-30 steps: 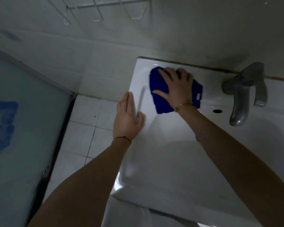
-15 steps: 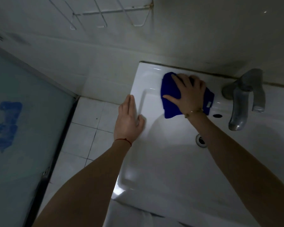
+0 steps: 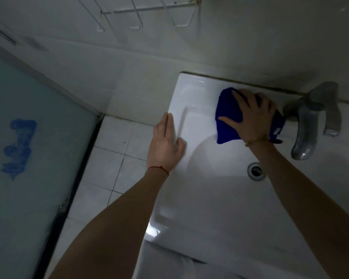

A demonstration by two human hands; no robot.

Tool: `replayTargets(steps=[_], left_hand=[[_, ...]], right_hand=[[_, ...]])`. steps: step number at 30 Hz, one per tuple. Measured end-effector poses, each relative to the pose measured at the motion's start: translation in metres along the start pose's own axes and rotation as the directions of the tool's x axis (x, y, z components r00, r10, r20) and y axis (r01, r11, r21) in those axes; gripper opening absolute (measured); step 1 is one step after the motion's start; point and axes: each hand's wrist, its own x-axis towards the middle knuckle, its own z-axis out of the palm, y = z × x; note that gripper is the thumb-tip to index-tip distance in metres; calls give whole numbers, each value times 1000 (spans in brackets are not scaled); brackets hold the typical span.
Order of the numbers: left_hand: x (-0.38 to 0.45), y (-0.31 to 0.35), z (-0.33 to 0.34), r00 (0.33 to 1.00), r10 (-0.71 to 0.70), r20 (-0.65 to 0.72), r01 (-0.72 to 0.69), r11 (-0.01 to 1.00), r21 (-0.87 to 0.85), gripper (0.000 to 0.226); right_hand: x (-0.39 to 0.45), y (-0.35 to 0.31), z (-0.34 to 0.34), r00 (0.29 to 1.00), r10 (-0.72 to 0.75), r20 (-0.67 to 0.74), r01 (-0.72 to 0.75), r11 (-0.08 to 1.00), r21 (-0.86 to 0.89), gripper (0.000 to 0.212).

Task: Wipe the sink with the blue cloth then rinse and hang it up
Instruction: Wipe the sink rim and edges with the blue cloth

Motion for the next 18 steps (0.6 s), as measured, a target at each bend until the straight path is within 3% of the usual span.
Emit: replayTargets(steps=[6, 9, 14, 18], left_hand=[[0, -1, 1, 1000, 6, -10, -6, 1000, 0, 70], [-1, -3, 1, 1000, 5, -6, -6, 1000, -10, 70], [0, -2, 0, 1000, 4, -3, -4, 1000, -13, 72], [0, -1, 0, 1000, 4, -1, -4, 1000, -7, 71]], right_hand=[[36, -75, 6, 987, -121, 102, 120, 993, 15, 75], [30, -57, 6, 976, -196, 98, 196, 980, 12, 73], [-7, 16, 0, 999, -31, -17, 31, 999, -15, 82], [4, -3, -4, 999, 41, 35, -41, 999, 16, 89]])
